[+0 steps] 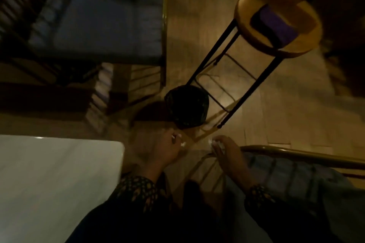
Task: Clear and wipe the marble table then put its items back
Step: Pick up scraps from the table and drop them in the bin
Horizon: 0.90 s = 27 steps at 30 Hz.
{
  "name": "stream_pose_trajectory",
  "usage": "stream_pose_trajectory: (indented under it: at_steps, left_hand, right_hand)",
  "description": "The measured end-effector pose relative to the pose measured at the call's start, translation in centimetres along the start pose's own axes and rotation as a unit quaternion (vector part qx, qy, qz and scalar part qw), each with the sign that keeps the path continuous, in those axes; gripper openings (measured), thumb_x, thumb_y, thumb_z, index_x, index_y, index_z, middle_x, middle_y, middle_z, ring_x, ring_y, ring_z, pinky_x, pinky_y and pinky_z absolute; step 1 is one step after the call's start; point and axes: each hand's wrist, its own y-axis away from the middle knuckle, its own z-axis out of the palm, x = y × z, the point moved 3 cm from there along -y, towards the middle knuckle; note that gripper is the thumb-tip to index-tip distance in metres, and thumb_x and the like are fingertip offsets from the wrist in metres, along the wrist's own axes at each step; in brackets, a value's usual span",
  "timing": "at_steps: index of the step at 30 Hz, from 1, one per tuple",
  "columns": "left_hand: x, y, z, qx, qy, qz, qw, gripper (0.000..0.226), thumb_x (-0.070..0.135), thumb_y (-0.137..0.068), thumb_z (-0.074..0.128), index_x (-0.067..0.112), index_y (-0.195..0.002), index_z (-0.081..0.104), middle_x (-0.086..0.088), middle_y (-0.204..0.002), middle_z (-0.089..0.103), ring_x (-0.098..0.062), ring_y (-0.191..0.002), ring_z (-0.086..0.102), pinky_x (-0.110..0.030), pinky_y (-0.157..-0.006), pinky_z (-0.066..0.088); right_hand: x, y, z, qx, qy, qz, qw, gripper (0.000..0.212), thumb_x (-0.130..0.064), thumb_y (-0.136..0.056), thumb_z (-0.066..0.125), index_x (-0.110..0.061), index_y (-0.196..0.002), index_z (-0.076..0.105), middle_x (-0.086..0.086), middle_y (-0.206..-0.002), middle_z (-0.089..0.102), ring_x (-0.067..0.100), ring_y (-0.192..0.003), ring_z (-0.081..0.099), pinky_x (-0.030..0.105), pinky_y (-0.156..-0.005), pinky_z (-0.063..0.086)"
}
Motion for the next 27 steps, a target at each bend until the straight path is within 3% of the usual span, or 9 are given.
stream_pose_trajectory:
  at_steps: [2,5,10,13,16,18,20,22,27]
  left_hand:
    - [-0.6,-4.7,0.5,0.002,-0.036,0.005,0.999,0.018,0.02,-0.096,0.054,0.012,-0.08,0.052,-0.001,-0.082,0.048,-0.024,-0.086,0.053,-0.025,-0.071,0.033]
    - [-2.5,-11.6,2.5,0.005,-0.093,0.006,0.996,0.016,0.021,-0.097,0.052,0.007,-0.09,0.057,-0.007,-0.097,0.049,-0.025,-0.09,0.053,-0.024,-0.067,0.029]
    - [-7.6,-24.6,7.5,-0.013,-0.156,0.022,0.987,0.018,0.023,-0.096,0.051,0.006,-0.098,0.058,-0.016,-0.112,0.051,-0.034,-0.098,0.055,-0.041,-0.086,0.049]
    - [-10.0,-30.5,10.6,-0.023,-0.17,0.026,0.985,0.024,0.025,-0.098,0.046,0.007,-0.107,0.058,-0.016,-0.118,0.049,-0.032,-0.103,0.054,-0.046,-0.09,0.05]
    - [-11.4,-34.9,13.4,-0.024,-0.158,0.037,0.986,0.025,0.025,-0.098,0.046,0.008,-0.112,0.058,-0.016,-0.121,0.048,-0.033,-0.102,0.055,-0.046,-0.088,0.051]
    - [-11.7,-36.9,14.8,-0.018,-0.166,0.038,0.985,0.032,0.031,-0.097,0.048,0.013,-0.122,0.055,-0.017,-0.128,0.047,-0.036,-0.111,0.052,-0.046,-0.095,0.047]
    - [-11.6,-38.1,15.5,-0.024,-0.219,0.012,0.975,0.05,0.045,-0.096,0.044,0.028,-0.143,0.036,-0.012,-0.149,0.033,-0.036,-0.133,0.036,-0.048,-0.111,0.03]
    - [-11.4,-38.1,15.2,-0.022,-0.238,0.006,0.971,0.064,0.052,-0.094,0.043,0.033,-0.15,0.02,-0.008,-0.158,0.02,-0.035,-0.143,0.02,-0.051,-0.118,0.015]
    - [-8.2,-34.3,10.0,-0.004,-0.27,0.026,0.963,0.07,0.051,-0.091,0.047,0.018,-0.149,0.024,-0.011,-0.153,0.03,-0.034,-0.141,0.026,-0.052,-0.116,0.02]
  right_hand:
    - [0.9,-4.9,2.2,-0.007,-0.011,-0.001,1.0,0.009,-0.024,-0.098,0.054,-0.019,-0.096,0.061,-0.01,-0.088,0.055,0.011,-0.084,0.054,0.018,-0.069,0.037]
    - [4.3,-11.3,6.7,-0.027,-0.021,-0.001,0.999,0.023,-0.038,-0.099,0.046,-0.02,-0.101,0.06,-0.002,-0.097,0.06,0.016,-0.092,0.056,0.025,-0.072,0.039]
    - [10.6,-22.7,14.3,-0.077,-0.007,-0.036,0.996,0.056,-0.062,-0.092,0.028,-0.017,-0.103,0.059,0.01,-0.098,0.059,0.024,-0.087,0.058,0.041,-0.071,0.05]
    - [14.1,-27.7,17.6,-0.076,0.037,-0.063,0.994,0.055,-0.057,-0.094,0.026,-0.013,-0.104,0.057,0.011,-0.1,0.055,0.028,-0.089,0.054,0.038,-0.072,0.044]
    - [15.5,-32.1,20.0,-0.054,0.036,-0.077,0.995,0.05,-0.058,-0.095,0.028,-0.016,-0.098,0.056,0.01,-0.095,0.054,0.027,-0.084,0.052,0.044,-0.071,0.046]
    - [15.9,-34.5,21.0,-0.048,0.022,-0.077,0.996,0.05,-0.057,-0.093,0.032,-0.017,-0.107,0.058,0.011,-0.103,0.057,0.028,-0.092,0.056,0.047,-0.078,0.049]
    - [16.1,-36.4,21.6,-0.061,0.044,-0.073,0.994,0.063,-0.066,-0.087,0.03,-0.023,-0.128,0.052,0.012,-0.122,0.055,0.032,-0.109,0.054,0.051,-0.09,0.047]
    - [15.8,-37.2,21.5,-0.085,0.092,-0.065,0.99,0.069,-0.068,-0.084,0.029,-0.029,-0.14,0.043,0.012,-0.137,0.047,0.035,-0.122,0.048,0.054,-0.098,0.043]
    - [10.7,-35.1,17.8,-0.121,0.146,-0.097,0.977,0.06,-0.054,-0.093,0.038,-0.027,-0.146,0.035,0.011,-0.148,0.038,0.036,-0.132,0.039,0.056,-0.105,0.036]
